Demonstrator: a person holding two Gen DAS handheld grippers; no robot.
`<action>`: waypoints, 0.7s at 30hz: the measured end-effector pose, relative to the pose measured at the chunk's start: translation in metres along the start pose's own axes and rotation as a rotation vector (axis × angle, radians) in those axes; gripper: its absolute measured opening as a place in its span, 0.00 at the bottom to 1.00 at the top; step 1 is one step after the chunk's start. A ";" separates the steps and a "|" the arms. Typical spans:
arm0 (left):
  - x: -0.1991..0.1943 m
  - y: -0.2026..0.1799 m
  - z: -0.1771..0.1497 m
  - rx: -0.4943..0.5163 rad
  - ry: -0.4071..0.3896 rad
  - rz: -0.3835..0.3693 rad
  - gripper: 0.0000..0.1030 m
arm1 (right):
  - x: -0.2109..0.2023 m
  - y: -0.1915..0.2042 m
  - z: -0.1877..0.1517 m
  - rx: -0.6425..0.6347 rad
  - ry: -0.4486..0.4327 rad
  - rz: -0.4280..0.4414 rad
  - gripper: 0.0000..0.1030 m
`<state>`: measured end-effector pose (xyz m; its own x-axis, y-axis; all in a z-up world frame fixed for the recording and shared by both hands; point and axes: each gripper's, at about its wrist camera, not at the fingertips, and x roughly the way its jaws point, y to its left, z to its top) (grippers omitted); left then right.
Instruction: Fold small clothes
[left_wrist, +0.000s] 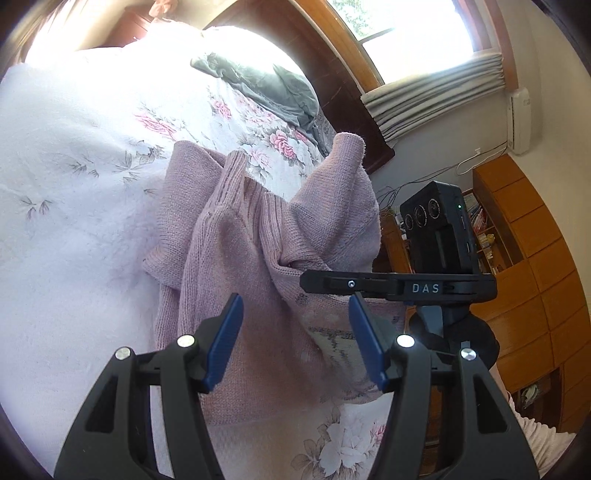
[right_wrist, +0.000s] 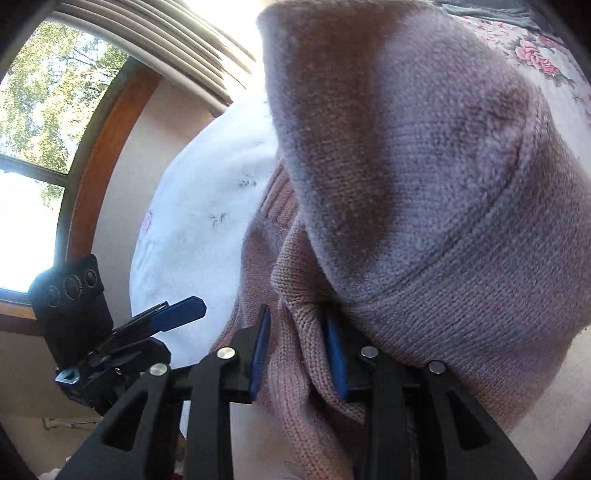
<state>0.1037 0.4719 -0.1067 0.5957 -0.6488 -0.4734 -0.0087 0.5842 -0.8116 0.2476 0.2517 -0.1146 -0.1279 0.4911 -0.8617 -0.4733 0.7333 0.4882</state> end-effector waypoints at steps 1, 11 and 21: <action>-0.001 -0.001 0.000 0.001 -0.003 -0.002 0.56 | -0.009 0.002 -0.002 -0.005 -0.022 0.007 0.35; -0.013 -0.003 0.005 -0.012 -0.007 -0.036 0.59 | -0.106 0.011 -0.069 -0.143 -0.226 -0.095 0.76; -0.015 0.000 0.009 -0.048 0.007 -0.019 0.60 | -0.020 0.083 -0.145 -0.472 -0.162 -0.315 0.76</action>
<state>0.1023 0.4864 -0.0962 0.5907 -0.6628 -0.4602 -0.0364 0.5479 -0.8358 0.0846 0.2346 -0.0769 0.1994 0.3762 -0.9048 -0.8085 0.5849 0.0650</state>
